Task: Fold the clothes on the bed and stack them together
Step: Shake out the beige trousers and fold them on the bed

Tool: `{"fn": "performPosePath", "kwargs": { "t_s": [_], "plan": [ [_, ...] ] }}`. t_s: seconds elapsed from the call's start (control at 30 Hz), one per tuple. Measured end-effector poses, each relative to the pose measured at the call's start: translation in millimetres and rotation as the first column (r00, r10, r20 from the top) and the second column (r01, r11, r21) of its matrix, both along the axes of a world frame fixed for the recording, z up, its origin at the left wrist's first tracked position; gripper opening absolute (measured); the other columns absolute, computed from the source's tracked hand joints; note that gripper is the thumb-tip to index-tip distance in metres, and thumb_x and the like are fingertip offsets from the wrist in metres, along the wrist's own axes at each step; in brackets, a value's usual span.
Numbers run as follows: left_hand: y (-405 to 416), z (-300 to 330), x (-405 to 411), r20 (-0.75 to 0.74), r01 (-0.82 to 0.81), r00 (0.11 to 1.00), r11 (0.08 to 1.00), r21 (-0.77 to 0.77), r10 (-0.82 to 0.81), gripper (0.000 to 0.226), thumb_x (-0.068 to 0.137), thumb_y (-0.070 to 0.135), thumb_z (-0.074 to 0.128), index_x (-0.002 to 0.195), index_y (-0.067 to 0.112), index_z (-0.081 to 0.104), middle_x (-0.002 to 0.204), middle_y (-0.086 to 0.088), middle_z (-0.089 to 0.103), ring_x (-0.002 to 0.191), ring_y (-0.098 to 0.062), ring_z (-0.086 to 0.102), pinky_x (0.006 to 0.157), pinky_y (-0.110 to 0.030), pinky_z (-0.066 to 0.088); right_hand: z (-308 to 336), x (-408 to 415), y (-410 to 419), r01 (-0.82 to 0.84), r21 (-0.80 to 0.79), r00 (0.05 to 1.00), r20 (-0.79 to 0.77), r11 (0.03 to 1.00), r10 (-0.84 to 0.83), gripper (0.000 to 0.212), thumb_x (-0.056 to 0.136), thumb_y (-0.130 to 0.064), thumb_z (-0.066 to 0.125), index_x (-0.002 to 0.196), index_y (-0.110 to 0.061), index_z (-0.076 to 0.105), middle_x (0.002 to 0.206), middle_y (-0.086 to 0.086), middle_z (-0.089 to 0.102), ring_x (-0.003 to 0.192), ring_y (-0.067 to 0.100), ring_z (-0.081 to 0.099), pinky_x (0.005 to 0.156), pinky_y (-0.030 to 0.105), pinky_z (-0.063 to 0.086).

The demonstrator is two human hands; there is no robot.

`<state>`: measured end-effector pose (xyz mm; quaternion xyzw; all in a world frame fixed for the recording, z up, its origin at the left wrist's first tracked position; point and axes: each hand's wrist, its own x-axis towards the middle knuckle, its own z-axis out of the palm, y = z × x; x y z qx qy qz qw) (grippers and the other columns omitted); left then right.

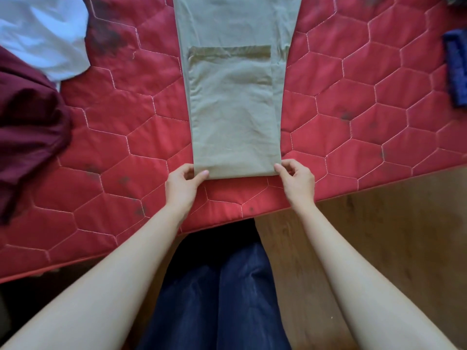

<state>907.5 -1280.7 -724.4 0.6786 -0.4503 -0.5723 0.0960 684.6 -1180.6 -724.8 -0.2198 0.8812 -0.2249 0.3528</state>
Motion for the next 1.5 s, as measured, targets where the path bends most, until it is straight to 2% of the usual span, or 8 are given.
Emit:
{"fn": "performPosePath", "kwargs": {
  "t_s": [0.3, 0.43, 0.57, 0.7, 1.0, 1.23, 1.4, 1.5],
  "plan": [
    [-35.0, 5.3, -13.8, 0.293, 0.187, 0.949, 0.958, -0.218, -0.119, 0.034, 0.087, 0.035, 0.064, 0.119, 0.023, 0.060, 0.113, 0.003, 0.065, 0.107, -0.017, 0.057, 0.096, -0.036, 0.044, 4.2, -2.2, -42.5, -0.136, -0.057, 0.963, -0.244, 0.989, 0.118, 0.035, 0.091, -0.032, 0.061, 0.123, -0.017, 0.061, 0.116, 0.000, 0.061, 0.111, 0.021, 0.052, 0.091, 0.031, 0.038],
    [-73.9, 0.4, -45.5, 0.574, 0.626, 0.760, 0.581, -0.520, -0.305, 0.049, 0.088, 0.012, 0.052, 0.137, 0.006, 0.048, 0.142, -0.013, 0.046, 0.135, -0.030, 0.039, 0.106, -0.041, 0.033, -6.8, -4.3, -99.8, -0.499, -0.041, 0.789, -0.434, 0.866, 0.435, 0.051, 0.098, -0.023, 0.050, 0.144, -0.004, 0.038, 0.150, 0.016, 0.036, 0.141, 0.030, 0.029, 0.117, 0.036, 0.022],
    [-102.1, -26.8, -91.3, 0.691, 0.857, 0.515, 0.316, -0.407, -0.507, 0.055, 0.097, 0.017, 0.040, 0.149, 0.005, 0.029, 0.158, -0.014, 0.023, 0.148, -0.030, 0.015, 0.119, -0.047, 0.011, -36.3, -1.0, -157.0, -0.682, 0.106, 0.593, -0.497, 0.723, 0.633, 0.052, 0.102, -0.028, 0.034, 0.151, -0.013, 0.027, 0.160, 0.010, 0.019, 0.149, 0.026, 0.011, 0.120, 0.049, 0.006],
    [-143.5, -66.6, -113.4, 0.742, 0.883, 0.459, 0.342, -0.321, -0.489, 0.060, 0.103, 0.039, 0.027, 0.154, 0.014, 0.011, 0.162, -0.009, 0.003, 0.150, -0.025, 0.001, 0.119, -0.043, -0.002, -67.8, -28.5, -195.0, -0.712, 0.277, 0.438, -0.544, 0.645, 0.716, 0.056, 0.101, -0.042, 0.024, 0.154, -0.024, 0.015, 0.162, 0.002, 0.008, 0.150, 0.019, 0.003, 0.118, 0.055, -0.001],
    [-154.4, -66.9, -121.9, 0.768, 0.810, 0.550, 0.432, -0.396, -0.328, 0.060, 0.101, 0.036, 0.022, 0.154, 0.008, 0.012, 0.161, -0.016, 0.009, 0.149, -0.026, 0.006, 0.120, -0.041, -0.002, -61.9, -48.2, -212.8, -0.404, 0.252, 0.654, -0.592, 0.879, 0.470, 0.058, 0.102, -0.041, 0.019, 0.155, -0.021, 0.006, 0.162, 0.009, 0.002, 0.150, 0.021, 0.000, 0.119, 0.051, -0.003],
    [-45.0, -48.8, -83.5, 0.742, 0.861, 0.492, 0.382, -0.336, -0.456, 0.058, 0.099, 0.029, 0.027, 0.152, 0.005, 0.021, 0.160, -0.015, 0.014, 0.149, -0.028, 0.011, 0.119, -0.047, 0.002, -44.2, 28.0, -129.6, -0.472, 0.061, 0.754, -0.489, 0.879, 0.439, 0.053, 0.102, -0.029, 0.030, 0.153, -0.018, 0.021, 0.161, 0.011, 0.012, 0.149, 0.024, 0.007, 0.119, 0.052, 0.003],
    [-6.0, -54.8, -31.2, 0.731, 0.824, 0.532, 0.461, -0.331, -0.426, 0.058, 0.100, 0.033, 0.025, 0.153, 0.011, 0.020, 0.160, -0.009, 0.013, 0.148, -0.023, 0.009, 0.119, -0.051, 0.008, -61.9, 39.6, -48.8, -0.562, 0.218, 0.611, -0.540, 0.798, 0.578, 0.054, 0.103, -0.038, 0.027, 0.153, -0.020, 0.022, 0.160, 0.008, 0.016, 0.149, 0.023, 0.012, 0.119, 0.052, 0.008],
    [1.9, -57.1, -5.8, 0.728, 0.831, 0.529, 0.442, -0.338, -0.437, 0.059, 0.099, 0.033, 0.025, 0.153, 0.009, 0.020, 0.161, -0.008, 0.013, 0.148, -0.026, 0.012, 0.118, -0.054, 0.012, -61.4, 23.7, -22.4, -0.444, 0.248, 0.670, -0.546, 0.861, 0.503, 0.056, 0.102, -0.038, 0.026, 0.154, -0.016, 0.019, 0.160, 0.009, 0.017, 0.149, 0.023, 0.013, 0.118, 0.054, 0.013]
  ]
}}
